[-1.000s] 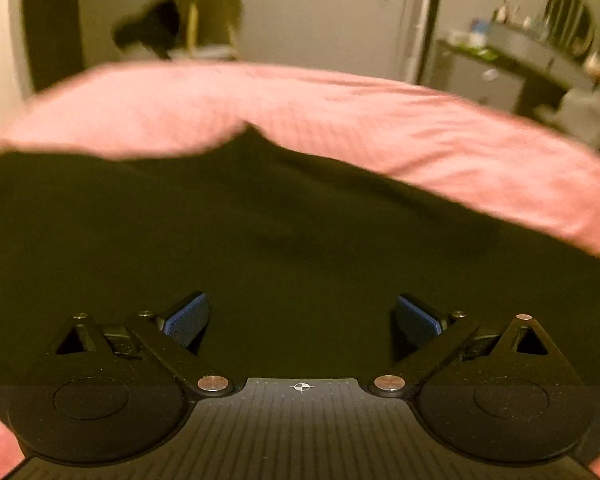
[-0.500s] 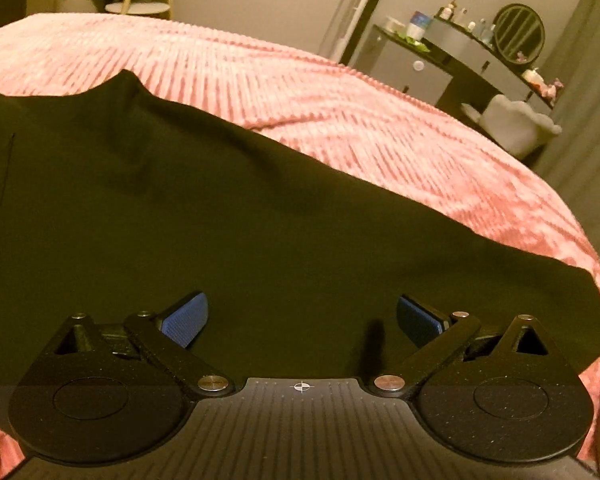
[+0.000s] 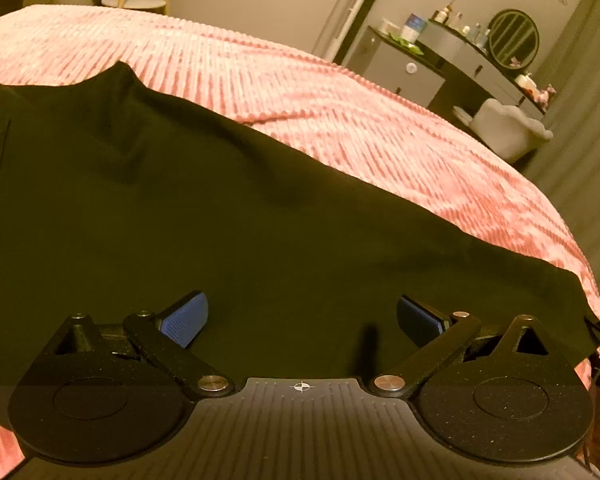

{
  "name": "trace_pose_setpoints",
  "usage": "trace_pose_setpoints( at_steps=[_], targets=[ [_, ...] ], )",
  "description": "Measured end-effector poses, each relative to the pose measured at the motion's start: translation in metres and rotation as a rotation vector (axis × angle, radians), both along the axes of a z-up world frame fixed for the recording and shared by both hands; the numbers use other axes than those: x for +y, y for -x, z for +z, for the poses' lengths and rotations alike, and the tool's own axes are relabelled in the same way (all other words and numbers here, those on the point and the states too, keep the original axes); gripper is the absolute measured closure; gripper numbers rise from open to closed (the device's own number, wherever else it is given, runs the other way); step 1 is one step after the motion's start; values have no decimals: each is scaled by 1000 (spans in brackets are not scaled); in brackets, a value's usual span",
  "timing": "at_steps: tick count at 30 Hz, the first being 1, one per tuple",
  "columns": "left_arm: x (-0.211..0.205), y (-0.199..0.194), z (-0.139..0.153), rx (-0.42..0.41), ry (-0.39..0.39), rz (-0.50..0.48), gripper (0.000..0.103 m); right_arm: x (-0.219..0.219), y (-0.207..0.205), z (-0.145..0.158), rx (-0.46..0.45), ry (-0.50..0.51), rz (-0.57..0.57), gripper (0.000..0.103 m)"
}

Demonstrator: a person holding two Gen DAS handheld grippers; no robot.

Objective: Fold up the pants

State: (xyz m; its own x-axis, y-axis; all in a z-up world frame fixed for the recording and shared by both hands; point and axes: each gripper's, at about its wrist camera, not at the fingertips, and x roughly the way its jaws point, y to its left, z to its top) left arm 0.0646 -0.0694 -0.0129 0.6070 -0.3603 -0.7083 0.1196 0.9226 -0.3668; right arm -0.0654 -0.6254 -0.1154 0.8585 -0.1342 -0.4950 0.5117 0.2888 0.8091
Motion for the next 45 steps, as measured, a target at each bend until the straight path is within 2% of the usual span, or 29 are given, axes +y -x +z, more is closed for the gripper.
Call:
trace_pose_setpoints(
  at_steps=[3,4,8,11,14,17,19,21,24,25,26,27,28,32,36,37,38,40,42,45],
  targets=[
    [-2,-1,-2,6,-17,13,0,3,3,3,-11,2,-16,86],
    [-4,-1,-2,5,-25,14,0,6,5,8,-15,14,-19,89],
    [-5,2,-2,-3,-41,9,0,19,1,37,-42,85,-12,91],
    [-2,3,-1,6,-12,26,0,44,-9,69,-91,160,37,91],
    [4,4,2,18,40,39,0,91,-21,106,-134,298,149,91],
    [9,6,4,28,94,49,0,156,-35,134,-182,420,311,91],
    [12,7,4,33,119,53,0,207,-46,136,-182,469,447,91],
    [14,9,6,33,144,48,0,259,-55,126,-162,527,587,90],
    [19,13,5,31,158,49,0,324,-66,92,-59,553,789,80],
    [21,14,3,38,158,50,0,341,-71,78,6,536,872,71],
    [22,15,1,40,157,46,0,352,-74,69,71,531,924,55],
    [23,16,0,36,156,38,0,360,-75,63,124,536,960,47],
    [24,16,0,34,153,30,0,362,-73,61,130,510,995,43],
    [26,14,-1,30,167,20,0,340,-60,81,43,445,993,39],
    [30,12,-2,29,243,4,0,298,-51,93,61,435,809,40],
    [30,12,-3,30,265,-3,0,289,-51,91,78,427,769,44],
    [31,12,-4,34,289,-13,0,279,-52,87,100,415,735,55],
    [30,13,-7,45,332,-34,0,268,-59,74,192,358,678,71],
    [26,12,-8,54,370,-62,0,262,-67,62,271,322,668,75],
    [20,9,-14,84,422,-79,0,264,-74,59,287,293,668,76]
  ],
)
